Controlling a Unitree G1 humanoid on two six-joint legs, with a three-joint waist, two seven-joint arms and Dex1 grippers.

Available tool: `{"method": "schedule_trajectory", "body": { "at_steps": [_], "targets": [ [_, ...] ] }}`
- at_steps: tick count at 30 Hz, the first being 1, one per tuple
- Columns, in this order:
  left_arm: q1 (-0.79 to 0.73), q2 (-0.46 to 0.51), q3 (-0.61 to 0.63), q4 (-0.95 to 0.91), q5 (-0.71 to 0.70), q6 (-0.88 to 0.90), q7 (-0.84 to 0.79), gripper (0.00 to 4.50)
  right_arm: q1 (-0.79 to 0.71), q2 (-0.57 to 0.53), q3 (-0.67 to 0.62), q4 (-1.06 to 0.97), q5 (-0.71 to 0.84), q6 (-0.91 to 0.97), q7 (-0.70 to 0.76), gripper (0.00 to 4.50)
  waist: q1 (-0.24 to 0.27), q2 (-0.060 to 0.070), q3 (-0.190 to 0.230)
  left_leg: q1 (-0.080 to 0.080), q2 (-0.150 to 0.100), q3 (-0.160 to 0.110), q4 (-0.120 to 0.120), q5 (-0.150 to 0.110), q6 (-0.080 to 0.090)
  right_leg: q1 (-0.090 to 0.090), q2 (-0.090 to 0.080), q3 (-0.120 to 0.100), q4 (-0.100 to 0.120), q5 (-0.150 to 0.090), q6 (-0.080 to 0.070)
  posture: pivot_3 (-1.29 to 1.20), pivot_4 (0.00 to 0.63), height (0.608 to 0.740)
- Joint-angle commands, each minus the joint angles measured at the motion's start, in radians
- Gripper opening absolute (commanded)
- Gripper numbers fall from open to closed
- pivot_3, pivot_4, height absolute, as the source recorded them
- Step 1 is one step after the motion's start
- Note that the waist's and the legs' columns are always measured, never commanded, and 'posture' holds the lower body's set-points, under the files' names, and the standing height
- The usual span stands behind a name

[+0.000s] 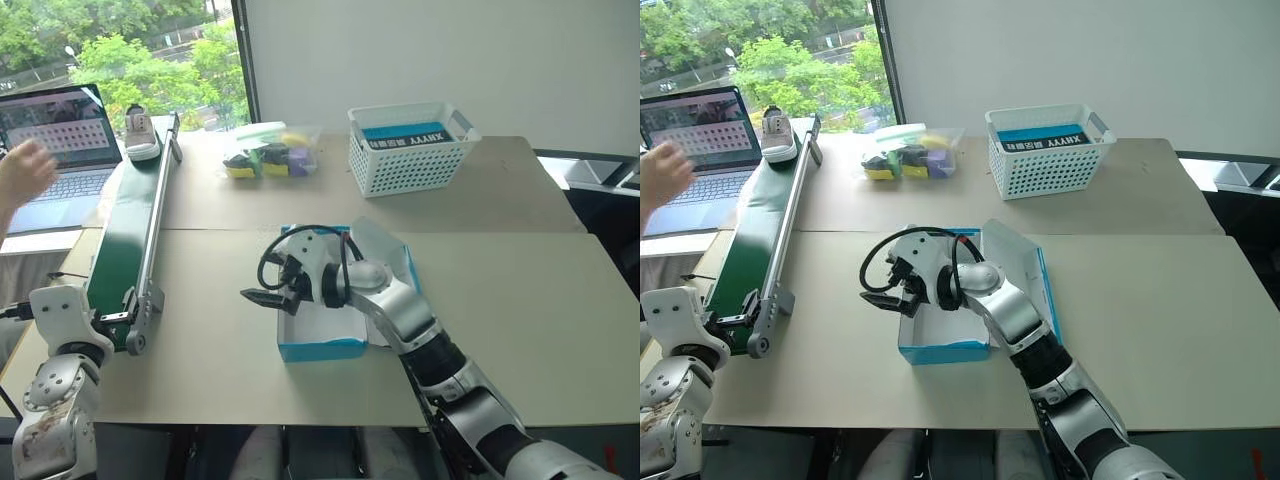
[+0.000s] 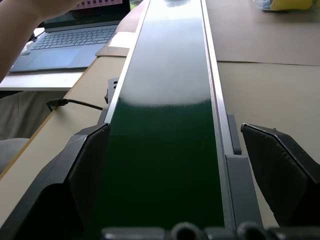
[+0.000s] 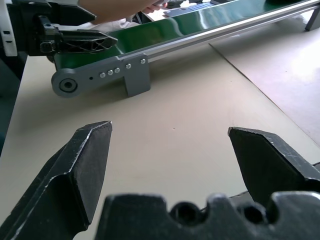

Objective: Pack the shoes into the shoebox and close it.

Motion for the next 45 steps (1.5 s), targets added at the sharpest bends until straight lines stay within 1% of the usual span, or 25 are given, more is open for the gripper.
{"method": "schedule_trajectory", "body": {
  "at_steps": [1,11,20,45],
  "targets": [
    [-0.006,-0.004,0.01,-0.028,0.0,-0.002,0.015,4.5,-0.037,0.01,-0.033,0.014,-0.02,-0.034,-0.013,4.44,0.0,0.0,0.0,0.0,0.0,0.0,0.0,0.0,0.0,0.0,0.0,0.0,0.0,0.0,0.0,0.0,0.15,0.738],
    [-0.012,-0.019,0.01,-0.022,-0.007,0.01,0.036,4.5,-0.055,0.024,-0.043,0.051,-0.06,-0.051,-0.034,4.44,-0.001,0.0,0.0,0.0,0.0,0.0,0.0,0.0,0.0,0.0,0.0,0.0,0.0,0.0,0.0,0.0,0.15,0.738],
    [-0.022,-0.037,0.009,-0.026,-0.016,0.024,0.043,4.5,-0.043,0.02,-0.054,0.028,-0.07,-0.039,-0.037,4.44,-0.001,0.0,0.0,0.0,0.0,0.0,0.0,0.0,0.0,0.0,0.0,0.0,0.0,0.0,0.0,0.0,0.15,0.738],
    [-0.046,-0.021,0.003,0.013,-0.003,0.036,0.06,4.5,-0.028,0.031,-0.049,0.025,-0.09,-0.041,-0.044,4.44,-0.001,0.0,0.0,0.0,0.0,0.0,0.0,0.0,0.0,0.0,0.0,0.0,0.0,0.0,0.0,0.0,0.15,0.738]
  ]
}}
